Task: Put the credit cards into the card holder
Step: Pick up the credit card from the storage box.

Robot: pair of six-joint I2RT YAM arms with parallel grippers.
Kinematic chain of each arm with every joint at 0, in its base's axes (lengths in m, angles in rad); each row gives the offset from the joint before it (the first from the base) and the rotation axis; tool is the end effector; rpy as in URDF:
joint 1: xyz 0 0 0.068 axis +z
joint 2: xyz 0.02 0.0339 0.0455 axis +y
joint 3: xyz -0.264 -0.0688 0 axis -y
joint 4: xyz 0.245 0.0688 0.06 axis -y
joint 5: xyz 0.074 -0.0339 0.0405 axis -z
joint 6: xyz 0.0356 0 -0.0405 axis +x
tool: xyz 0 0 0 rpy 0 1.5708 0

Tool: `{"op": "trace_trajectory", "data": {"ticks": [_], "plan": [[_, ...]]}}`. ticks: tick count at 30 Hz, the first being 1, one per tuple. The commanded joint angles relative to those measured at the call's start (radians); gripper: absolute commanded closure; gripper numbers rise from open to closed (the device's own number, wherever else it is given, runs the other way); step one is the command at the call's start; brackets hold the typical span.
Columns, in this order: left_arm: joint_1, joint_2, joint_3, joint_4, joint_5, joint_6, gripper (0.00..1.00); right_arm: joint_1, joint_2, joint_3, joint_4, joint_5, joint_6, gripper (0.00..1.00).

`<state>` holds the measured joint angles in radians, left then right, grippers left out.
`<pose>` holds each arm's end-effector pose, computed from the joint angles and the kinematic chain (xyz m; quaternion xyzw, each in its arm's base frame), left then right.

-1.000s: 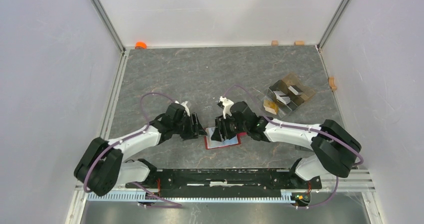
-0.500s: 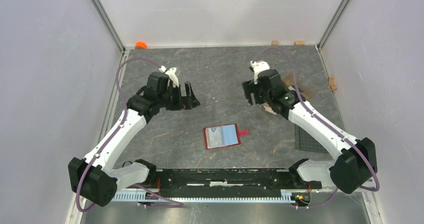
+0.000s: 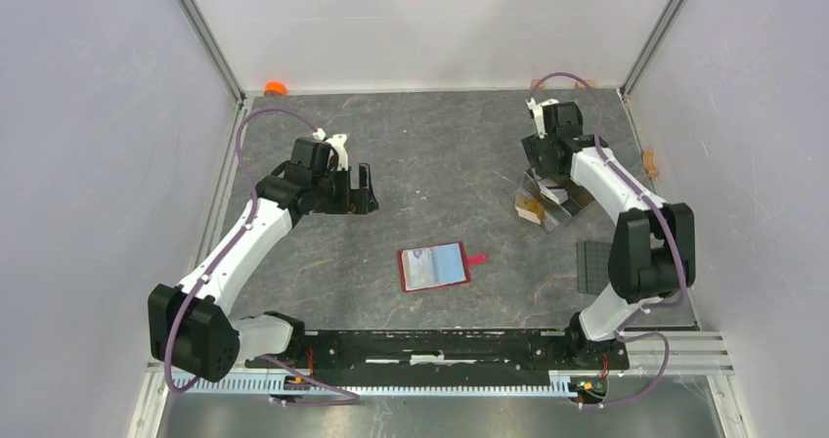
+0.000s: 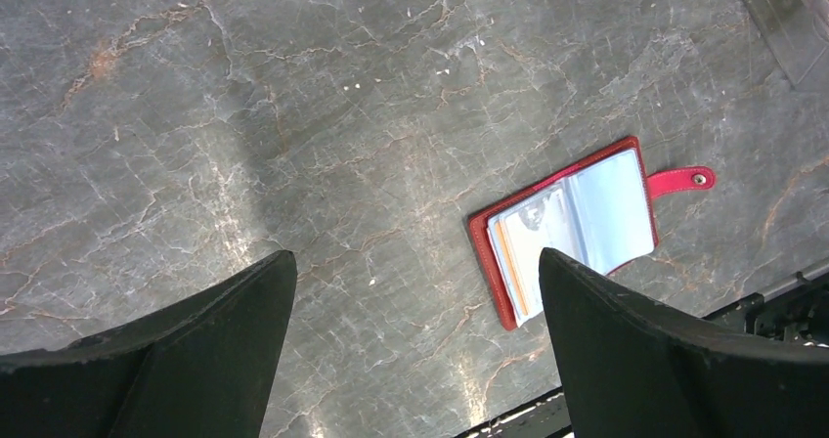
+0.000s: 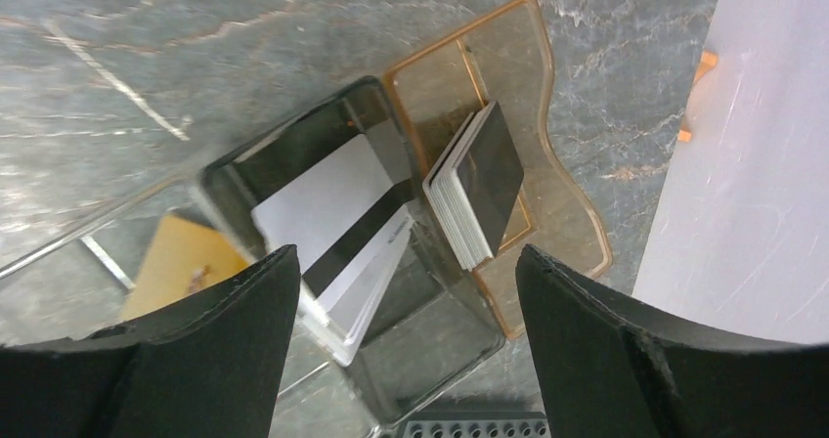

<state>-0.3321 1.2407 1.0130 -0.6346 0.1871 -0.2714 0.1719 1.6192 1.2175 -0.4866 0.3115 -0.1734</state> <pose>0.2413 -0.0902 0.2836 0.0607 0.9324 -0.1863 0.3037 0.3465 0.0491 0.2529 -0.1088 0.9260 -0.1464 0.3305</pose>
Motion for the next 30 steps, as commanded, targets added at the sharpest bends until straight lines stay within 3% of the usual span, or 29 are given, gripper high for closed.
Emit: {"op": "trace_trajectory", "data": {"ticks": [1,8,17,30], "plan": [[0.013,-0.008,-0.002,0.013,0.010,0.055,0.00,-0.045,0.071,0.068,0.027,-0.018,-0.084,0.17],[0.026,0.002,-0.008,0.013,0.010,0.056,0.00,-0.130,0.164,0.087,0.038,-0.107,-0.110,0.22],[0.032,0.008,-0.013,0.014,0.017,0.055,0.00,-0.148,0.262,0.102,0.065,-0.144,-0.141,0.22],[0.033,0.006,-0.019,0.015,0.018,0.054,0.00,-0.143,0.207,0.095,-0.007,-0.296,-0.132,0.43]]}}
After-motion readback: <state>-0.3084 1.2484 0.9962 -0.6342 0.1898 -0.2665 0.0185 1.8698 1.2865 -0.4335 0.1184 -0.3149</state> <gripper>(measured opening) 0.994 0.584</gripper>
